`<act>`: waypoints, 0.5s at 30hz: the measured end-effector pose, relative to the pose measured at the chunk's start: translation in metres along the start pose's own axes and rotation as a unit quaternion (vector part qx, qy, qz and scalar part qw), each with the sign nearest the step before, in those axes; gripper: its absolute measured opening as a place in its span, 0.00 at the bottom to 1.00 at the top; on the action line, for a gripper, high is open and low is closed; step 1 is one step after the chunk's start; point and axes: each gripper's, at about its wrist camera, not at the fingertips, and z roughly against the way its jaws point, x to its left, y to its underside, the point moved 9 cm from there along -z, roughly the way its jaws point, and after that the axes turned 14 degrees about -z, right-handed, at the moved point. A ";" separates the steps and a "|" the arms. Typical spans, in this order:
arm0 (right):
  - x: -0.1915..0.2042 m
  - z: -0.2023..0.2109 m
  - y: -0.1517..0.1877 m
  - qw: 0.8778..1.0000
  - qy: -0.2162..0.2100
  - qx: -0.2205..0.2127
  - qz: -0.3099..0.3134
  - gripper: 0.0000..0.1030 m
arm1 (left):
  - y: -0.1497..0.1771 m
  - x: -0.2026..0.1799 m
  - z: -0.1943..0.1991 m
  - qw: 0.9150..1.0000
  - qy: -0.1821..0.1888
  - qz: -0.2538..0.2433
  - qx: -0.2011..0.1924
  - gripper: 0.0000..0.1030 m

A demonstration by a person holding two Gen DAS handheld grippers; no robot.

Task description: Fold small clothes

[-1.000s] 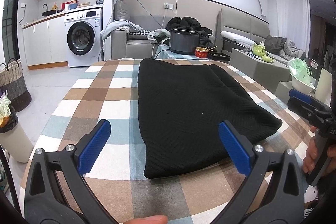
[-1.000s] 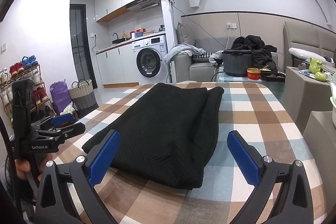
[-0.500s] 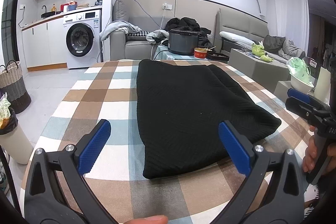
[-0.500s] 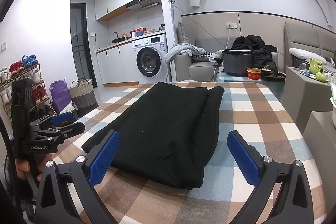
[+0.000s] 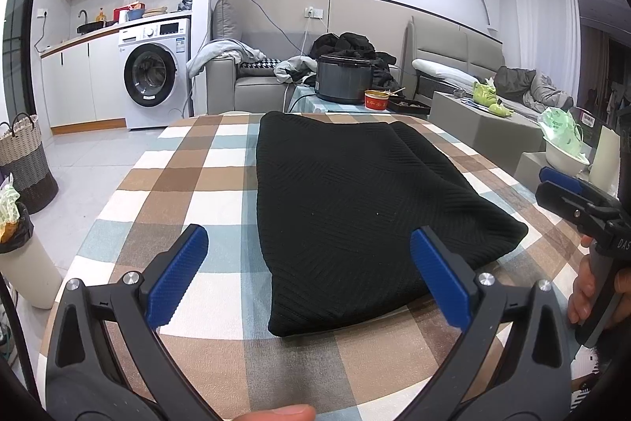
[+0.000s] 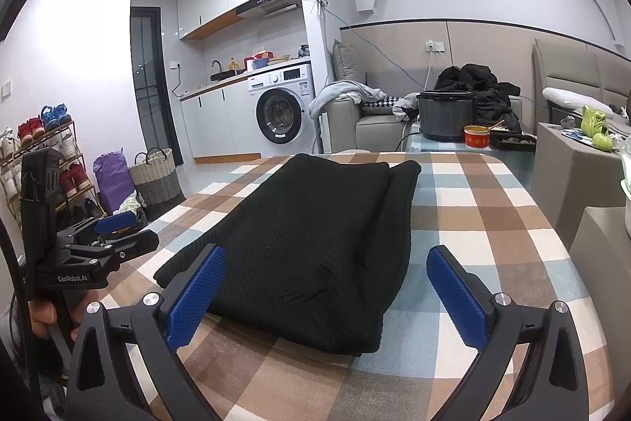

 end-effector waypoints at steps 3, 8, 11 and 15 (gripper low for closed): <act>0.000 0.000 0.000 1.000 -0.001 0.001 0.000 1.00 | -0.001 0.001 0.000 1.000 0.000 0.000 -0.001 0.99; 0.000 0.000 0.001 1.000 -0.001 0.001 0.000 1.00 | -0.001 0.000 0.001 1.000 0.000 0.000 -0.001 0.99; 0.000 -0.001 0.001 1.000 -0.001 0.001 0.000 1.00 | -0.001 0.000 0.001 1.000 0.000 0.000 -0.001 0.99; 0.000 0.000 0.001 1.000 -0.001 0.001 -0.001 1.00 | -0.001 0.000 0.001 1.000 0.000 0.000 -0.001 0.99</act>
